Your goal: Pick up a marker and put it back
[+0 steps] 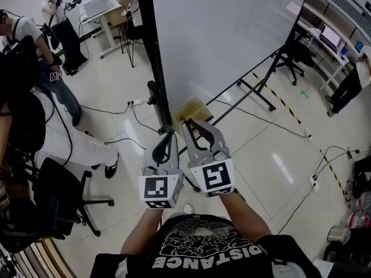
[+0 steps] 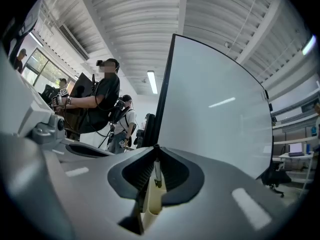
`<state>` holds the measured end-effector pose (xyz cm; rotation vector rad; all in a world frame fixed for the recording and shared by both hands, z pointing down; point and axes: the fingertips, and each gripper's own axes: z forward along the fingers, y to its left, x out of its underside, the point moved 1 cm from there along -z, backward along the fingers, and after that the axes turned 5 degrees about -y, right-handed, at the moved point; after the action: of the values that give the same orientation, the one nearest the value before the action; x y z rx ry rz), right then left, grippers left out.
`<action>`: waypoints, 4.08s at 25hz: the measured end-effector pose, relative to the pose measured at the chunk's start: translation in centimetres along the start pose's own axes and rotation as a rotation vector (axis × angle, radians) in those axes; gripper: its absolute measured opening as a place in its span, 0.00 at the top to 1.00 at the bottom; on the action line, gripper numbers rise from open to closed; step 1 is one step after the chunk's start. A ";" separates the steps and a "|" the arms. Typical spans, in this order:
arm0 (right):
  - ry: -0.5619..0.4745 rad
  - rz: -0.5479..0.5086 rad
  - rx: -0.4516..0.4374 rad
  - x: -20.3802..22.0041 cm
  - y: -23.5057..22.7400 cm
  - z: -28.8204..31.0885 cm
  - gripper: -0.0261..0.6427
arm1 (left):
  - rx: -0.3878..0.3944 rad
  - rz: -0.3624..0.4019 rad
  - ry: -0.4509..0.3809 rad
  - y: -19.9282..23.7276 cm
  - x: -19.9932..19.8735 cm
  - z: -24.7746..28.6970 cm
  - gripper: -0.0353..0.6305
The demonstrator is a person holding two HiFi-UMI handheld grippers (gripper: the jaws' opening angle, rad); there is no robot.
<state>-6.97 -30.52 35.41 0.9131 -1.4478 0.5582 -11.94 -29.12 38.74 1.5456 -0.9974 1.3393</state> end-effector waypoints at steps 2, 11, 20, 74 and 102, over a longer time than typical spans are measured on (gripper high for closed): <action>0.012 -0.003 -0.003 0.5 0.1 0.4 0.91 | -0.001 -0.001 0.005 0.3 0.1 0.1 0.94; 0.078 -0.007 -0.014 3.2 0.7 1.7 0.91 | -0.007 -0.008 0.017 1.3 0.4 0.3 0.94; 0.134 0.003 -0.023 5.8 0.9 3.1 0.91 | -0.014 0.005 0.024 2.2 0.1 0.8 0.94; 0.022 0.035 -0.003 0.5 0.6 -5.0 0.96 | 0.013 0.022 -0.010 -4.3 -0.6 -2.5 0.94; 0.005 0.088 -0.043 -0.8 1.1 -14.8 0.96 | -0.014 0.053 -0.018 -11.8 -0.8 -8.1 0.94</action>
<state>0.79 -17.92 36.46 0.8166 -1.4951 0.5919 -3.60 -17.57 37.47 1.5332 -1.0637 1.3538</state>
